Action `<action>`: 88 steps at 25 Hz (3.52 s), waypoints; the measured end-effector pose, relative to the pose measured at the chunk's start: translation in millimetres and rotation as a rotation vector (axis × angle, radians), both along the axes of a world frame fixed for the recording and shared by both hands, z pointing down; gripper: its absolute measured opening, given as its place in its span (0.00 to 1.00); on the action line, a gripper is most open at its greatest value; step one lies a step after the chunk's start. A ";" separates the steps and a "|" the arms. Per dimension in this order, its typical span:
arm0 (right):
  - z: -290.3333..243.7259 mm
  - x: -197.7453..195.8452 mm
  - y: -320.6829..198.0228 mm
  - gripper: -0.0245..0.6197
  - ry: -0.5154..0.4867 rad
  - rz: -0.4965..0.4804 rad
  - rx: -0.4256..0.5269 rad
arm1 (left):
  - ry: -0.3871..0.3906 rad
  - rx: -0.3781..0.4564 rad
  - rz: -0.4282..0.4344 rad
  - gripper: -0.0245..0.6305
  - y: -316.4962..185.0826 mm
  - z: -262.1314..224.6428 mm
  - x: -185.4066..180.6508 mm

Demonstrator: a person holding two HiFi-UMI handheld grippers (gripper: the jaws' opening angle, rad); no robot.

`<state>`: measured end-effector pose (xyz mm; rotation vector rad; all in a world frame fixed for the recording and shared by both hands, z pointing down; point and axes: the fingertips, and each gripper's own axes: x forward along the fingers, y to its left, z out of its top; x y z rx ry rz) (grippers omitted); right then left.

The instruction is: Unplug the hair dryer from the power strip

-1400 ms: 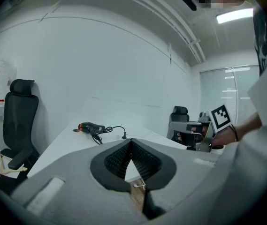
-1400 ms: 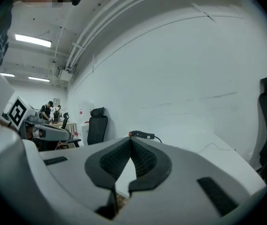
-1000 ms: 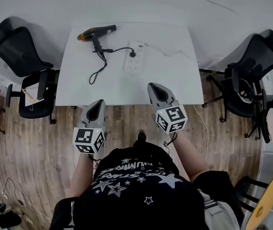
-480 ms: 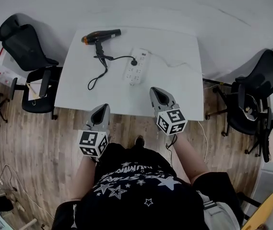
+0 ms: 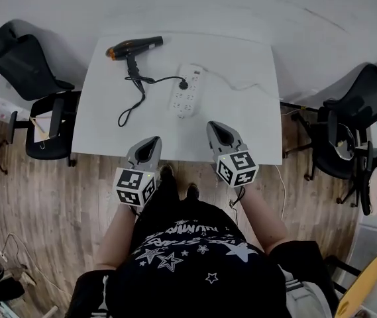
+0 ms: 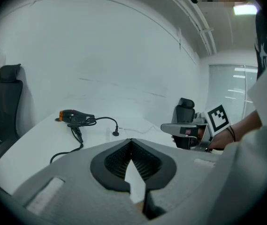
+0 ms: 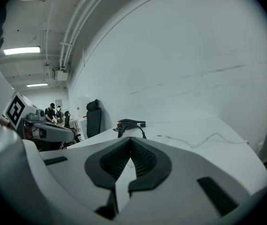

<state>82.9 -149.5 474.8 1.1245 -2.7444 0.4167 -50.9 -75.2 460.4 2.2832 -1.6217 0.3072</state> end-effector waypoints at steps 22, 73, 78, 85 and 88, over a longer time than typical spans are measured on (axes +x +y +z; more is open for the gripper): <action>23.2 -41.6 -84.5 0.05 0.174 0.160 -0.069 | -0.029 -0.138 0.340 0.05 -109.2 58.2 -17.7; 88.5 -98.6 -162.2 0.15 0.288 -0.329 -0.158 | -0.266 -0.494 0.270 0.05 -176.8 136.7 13.8; 91.7 -113.3 -165.4 0.21 0.305 -0.361 -0.149 | -0.278 -0.479 0.271 0.05 -176.4 135.4 13.8; 95.7 -130.0 -172.4 0.18 0.347 -0.395 -0.105 | -0.282 -0.473 0.280 0.05 -175.2 135.0 14.2; 98.2 -131.4 -173.7 0.17 0.334 -0.445 -0.118 | -0.294 -0.474 0.280 0.05 -176.3 136.3 14.1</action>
